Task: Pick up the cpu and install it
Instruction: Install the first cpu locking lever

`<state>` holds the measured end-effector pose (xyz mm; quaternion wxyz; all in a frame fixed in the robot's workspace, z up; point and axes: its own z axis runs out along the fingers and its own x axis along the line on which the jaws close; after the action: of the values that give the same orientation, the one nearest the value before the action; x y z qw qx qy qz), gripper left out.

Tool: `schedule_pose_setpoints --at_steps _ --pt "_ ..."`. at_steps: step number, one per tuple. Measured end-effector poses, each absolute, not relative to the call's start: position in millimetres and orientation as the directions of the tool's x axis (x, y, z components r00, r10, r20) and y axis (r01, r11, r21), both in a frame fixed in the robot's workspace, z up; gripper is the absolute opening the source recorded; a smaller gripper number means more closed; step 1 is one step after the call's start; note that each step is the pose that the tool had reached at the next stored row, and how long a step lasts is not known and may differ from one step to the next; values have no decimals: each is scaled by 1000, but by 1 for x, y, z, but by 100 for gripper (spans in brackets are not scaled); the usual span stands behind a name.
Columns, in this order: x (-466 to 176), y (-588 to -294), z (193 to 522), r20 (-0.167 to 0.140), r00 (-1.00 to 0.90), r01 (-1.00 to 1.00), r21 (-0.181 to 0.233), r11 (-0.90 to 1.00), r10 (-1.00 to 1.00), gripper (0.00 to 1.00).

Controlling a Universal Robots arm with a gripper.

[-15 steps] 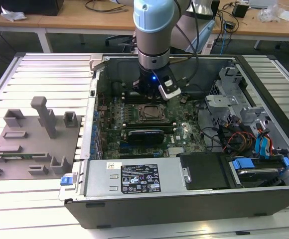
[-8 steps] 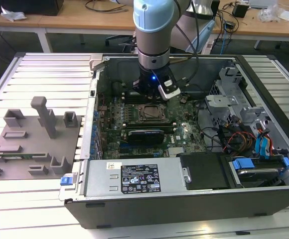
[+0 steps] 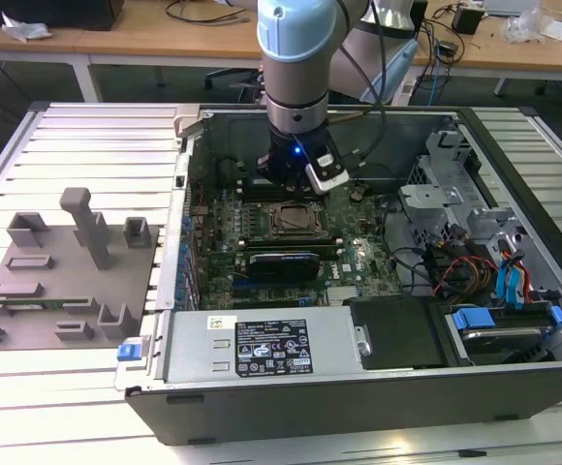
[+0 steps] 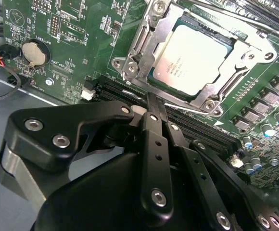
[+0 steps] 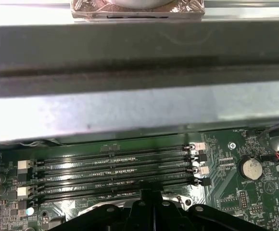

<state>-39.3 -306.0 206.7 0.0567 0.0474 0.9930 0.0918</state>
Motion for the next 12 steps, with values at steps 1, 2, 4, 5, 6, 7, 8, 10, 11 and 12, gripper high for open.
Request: schedule_pose_setpoints --at_steps 1,2,4,5,6,7,8,10,11,12 --pt "-39 -306 207 -104 -989 84 188 979 105 11" --pt "-39 -306 207 -104 -989 84 188 979 105 11" --pt "-39 -306 207 -104 -989 84 188 979 105 11" --pt "-39 -306 207 -104 -989 84 188 979 105 11" --pt "-39 -306 207 -104 -989 84 188 979 105 11" --pt "-39 -306 207 -104 -989 84 188 979 105 11" --pt "-39 -306 207 -104 -989 84 188 979 105 11" --pt "-39 -306 207 -104 -989 86 187 979 106 11" --pt "-39 -306 207 -104 -989 87 187 979 108 11" --pt "-39 -306 207 -104 -989 89 186 979 109 11"
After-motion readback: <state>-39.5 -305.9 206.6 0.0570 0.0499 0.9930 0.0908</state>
